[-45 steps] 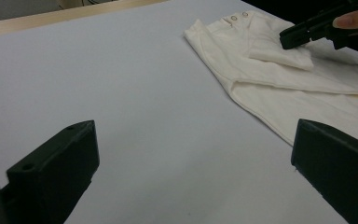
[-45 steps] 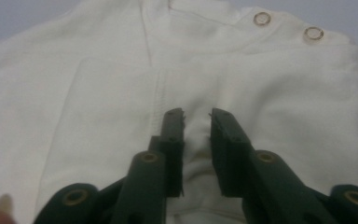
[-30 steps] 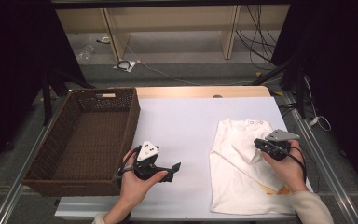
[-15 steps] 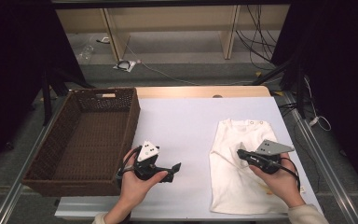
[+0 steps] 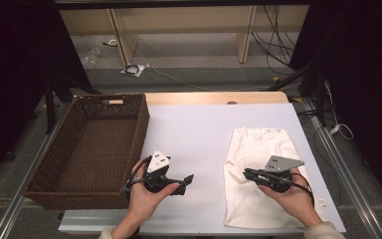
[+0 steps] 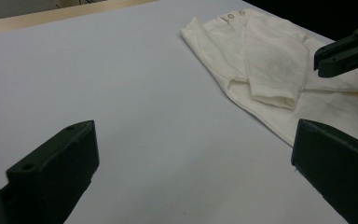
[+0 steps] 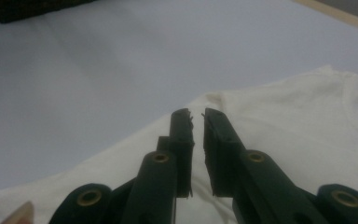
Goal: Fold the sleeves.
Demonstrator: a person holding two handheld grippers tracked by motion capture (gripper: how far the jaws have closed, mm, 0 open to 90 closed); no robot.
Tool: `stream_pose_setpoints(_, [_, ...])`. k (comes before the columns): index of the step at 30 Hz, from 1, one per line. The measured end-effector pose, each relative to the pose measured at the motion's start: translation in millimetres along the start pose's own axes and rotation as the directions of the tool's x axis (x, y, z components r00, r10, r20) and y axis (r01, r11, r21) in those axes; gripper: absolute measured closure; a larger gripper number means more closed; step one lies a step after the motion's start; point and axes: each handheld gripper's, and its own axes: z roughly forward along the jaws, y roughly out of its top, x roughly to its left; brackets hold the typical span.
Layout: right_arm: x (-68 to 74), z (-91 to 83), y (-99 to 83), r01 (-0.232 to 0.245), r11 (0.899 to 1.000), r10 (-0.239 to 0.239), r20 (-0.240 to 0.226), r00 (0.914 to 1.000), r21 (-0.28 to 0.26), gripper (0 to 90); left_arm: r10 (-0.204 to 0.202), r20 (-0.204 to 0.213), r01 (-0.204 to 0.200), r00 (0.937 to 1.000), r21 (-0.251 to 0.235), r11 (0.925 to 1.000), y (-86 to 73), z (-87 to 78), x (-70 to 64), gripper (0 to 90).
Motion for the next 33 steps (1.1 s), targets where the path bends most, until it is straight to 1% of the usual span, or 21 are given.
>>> stream_pose_setpoints(3, [-6.7,-10.9,-0.2,-0.031,0.999,0.032,0.042,0.9986,-0.021,80.1,-0.003,0.0,0.003,1.0,0.0,1.0,-0.1,0.1,0.1,0.4])
stream_pose_setpoints(5, [-14.9,-19.1,-3.3,-0.061,0.998,0.062,0.103,0.9927,-0.013,78.0,-0.002,0.001,0.002,1.0,0.0,1.0,0.0,0.2,-0.2,0.4])
stream_pose_setpoints(7, [-26.5,-26.5,-10.3,-0.113,0.994,0.111,0.182,0.977,0.003,75.8,-0.001,0.001,0.001,1.0,-0.001,1.0,0.4,0.0,-0.8,0.4])
stream_pose_setpoints(8, [-33.1,-30.8,-15.2,-0.145,0.989,0.138,0.228,0.9638,0.012,75.2,0.0,0.001,0.0,1.0,-0.002,1.0,0.5,0.0,-0.9,0.4])
stream_pose_setpoints(10, [-47.1,-39.0,-26.7,-0.225,0.974,0.204,0.309,0.9287,0.032,74.2,0.001,0.001,-0.001,1.0,0.0,1.0,0.4,0.1,-0.9,0.4])
stream_pose_setpoints(11, [-54.7,-43.9,-34.2,-0.267,0.963,0.237,0.348,0.9071,0.041,73.6,0.0,0.001,0.0,1.0,0.002,1.0,0.3,0.2,-0.9,0.4])
stream_pose_setpoints(12, [-59.0,-46.7,-38.5,-0.285,0.957,0.249,0.367,0.8964,0.046,73.4,0.0,0.0,0.0,1.0,0.002,1.0,0.2,0.3,-0.9,0.4])
stream_pose_setpoints(14, [-67.9,-55.4,-49.8,-0.336,0.941,0.288,0.409,0.8659,0.047,72.7,0.0,0.001,0.0,1.0,0.002,1.0,0.2,0.6,-1.2,0.4])
stream_pose_setpoints(15, [-70.7,-58.6,-53.8,-0.348,0.936,0.296,0.425,0.8553,0.047,72.2,0.001,0.001,-0.001,1.0,0.002,1.0,0.2,0.7,-1.3,0.4])
stream_pose_setpoints(16, [-72.5,-60.7,-56.7,-0.353,0.934,0.297,0.435,0.8498,0.051,71.7,-0.001,0.004,0.001,1.0,0.001,1.0,0.1,0.9,-1.5,0.4])
stream_pose_setpoints(19, [-75.4,-67.3,-66.7,-0.375,0.926,0.313,0.448,0.8375,0.054,70.2,-0.008,0.007,0.008,0.9999,0.0,1.0,-0.1,1.0,-1.3,0.6])
stream_pose_setpoints(20, [-75.1,-68.8,-69.9,-0.372,0.926,0.306,0.453,0.8375,0.063,69.2,-0.009,0.007,0.009,0.9999,-0.001,1.0,-0.2,1.1,-1.3,0.7])
stream_pose_setpoints(21, [-74.1,-69.1,-71.0,-0.38,0.923,0.313,0.453,0.8347,0.062,68.2,-0.009,0.008,0.009,0.9999,0.0,1.0,-0.4,1.2,-1.4,0.9])
stream_pose_setpoints(22, [-74.0,-70.0,-73.1,-0.368,0.928,0.303,0.45,0.8401,0.063,66.8,-0.009,0.01,0.009,0.9999,0.001,1.0,-0.6,1.4,-1.6,0.9])
stream_pose_setpoints(24, [-72.3,-70.3,-75.5,-0.376,0.925,0.314,0.448,0.837,0.055,63.8,-0.008,0.011,0.008,0.9999,0.002,1.0,-1.1,1.7,-2.2,1.0])
stream_pose_setpoints(25, [-72.4,-70.5,-76.6,-0.37,0.927,0.306,0.452,0.8378,0.057,62.4,-0.005,0.01,0.005,0.9999,0.003,1.0,-1.5,1.9,-2.4,1.0])
stream_pose_setpoints(26, [-71.6,-70.2,-77.2,-0.375,0.926,0.313,0.453,0.8349,0.051,61.1,-0.007,0.013,0.007,0.9999,0.004,1.0,-1.9,2.1,-2.8,1.1])
stream_pose_setpoints(29, [-70.1,-72.0,-77.8,-0.372,0.927,0.316,0.452,0.8343,0.038,58.5,-0.008,0.014,0.008,0.9999,0.005,1.0,-2.8,2.2,-3.1,1.3])
stream_pose_setpoints(30, [-69.7,-72.7,-77.9,-0.365,0.93,0.312,0.454,0.8348,0.032,57.7,-0.008,0.015,0.008,0.9999,0.005,1.0,-3.0,2.4,-3.1,1.3])
stream_pose_setpoints(32, [-67.8,-74.8,-77.1,-0.367,0.93,0.317,0.455,0.832,0.023,56.2,-0.009,0.017,0.009,0.9998,0.006,0.9999,-3.4,2.9,-3.2,1.4])
stream_pose_setpoints(33, [-67.3,-75.9,-77.2,-0.363,0.932,0.314,0.455,0.8332,0.021,55.6,-0.009,0.019,0.009,0.9998,0.007,0.9999,-3.7,3.0,-3.3,1.4])
